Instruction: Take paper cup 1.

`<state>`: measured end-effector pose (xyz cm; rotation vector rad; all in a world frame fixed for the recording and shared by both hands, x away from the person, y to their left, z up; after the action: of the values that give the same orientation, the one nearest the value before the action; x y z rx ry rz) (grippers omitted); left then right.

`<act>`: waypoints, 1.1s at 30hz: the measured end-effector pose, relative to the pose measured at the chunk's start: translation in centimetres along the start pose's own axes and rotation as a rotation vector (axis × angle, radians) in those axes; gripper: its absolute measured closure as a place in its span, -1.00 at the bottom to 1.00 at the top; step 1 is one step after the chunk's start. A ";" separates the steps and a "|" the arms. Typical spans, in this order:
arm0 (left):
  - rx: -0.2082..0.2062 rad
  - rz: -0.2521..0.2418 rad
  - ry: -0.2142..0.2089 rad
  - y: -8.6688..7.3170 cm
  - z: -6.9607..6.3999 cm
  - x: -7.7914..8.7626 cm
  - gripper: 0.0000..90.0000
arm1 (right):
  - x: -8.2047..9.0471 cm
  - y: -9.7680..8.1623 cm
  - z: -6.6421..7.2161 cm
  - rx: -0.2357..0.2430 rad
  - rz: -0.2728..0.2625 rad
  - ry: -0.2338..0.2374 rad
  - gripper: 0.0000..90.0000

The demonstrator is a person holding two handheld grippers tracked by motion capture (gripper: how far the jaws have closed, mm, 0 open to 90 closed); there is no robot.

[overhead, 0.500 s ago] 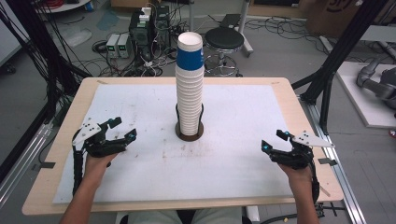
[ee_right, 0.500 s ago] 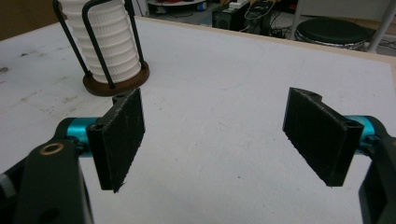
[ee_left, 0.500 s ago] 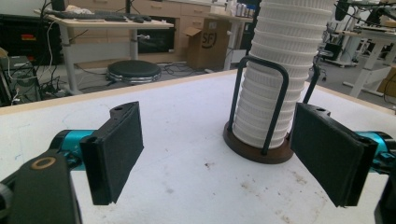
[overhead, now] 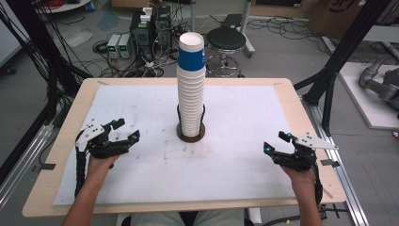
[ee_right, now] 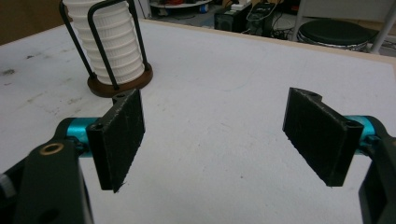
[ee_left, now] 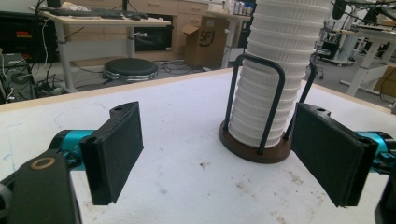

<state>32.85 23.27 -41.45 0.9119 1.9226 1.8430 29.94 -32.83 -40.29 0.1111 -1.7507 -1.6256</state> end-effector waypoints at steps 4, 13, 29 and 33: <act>0.000 -0.002 -0.013 0.0 -0.2 0.5 -0.62 | -0.1 0.7 0.7 0.002 -0.014 0.024 -0.53; 0.026 -0.011 -0.055 -0.2 -0.7 0.8 -0.61 | -0.4 3.1 2.1 0.023 -0.049 0.084 -0.53; 0.015 -0.004 -0.068 -0.2 -1.1 0.5 -0.61 | -0.4 13.4 4.4 0.117 -0.134 0.186 -0.54; 0.020 -0.005 -0.078 -0.1 -1.1 0.6 -0.62 | -0.9 16.5 5.5 0.157 -0.154 0.215 -0.54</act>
<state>31.67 22.81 -41.34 0.9695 1.8975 1.7622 34.24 -24.51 -25.55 0.4873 -1.7342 -1.5182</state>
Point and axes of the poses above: each handheld gripper's, and its own axes: x roughly backward along the jaws, y roughly out of its top, z roughly to its left, the point moved 2 cm from there along -x, roughly forward along the jaws, and after that the axes turned 4 degrees about z, right-handed, at the moved point
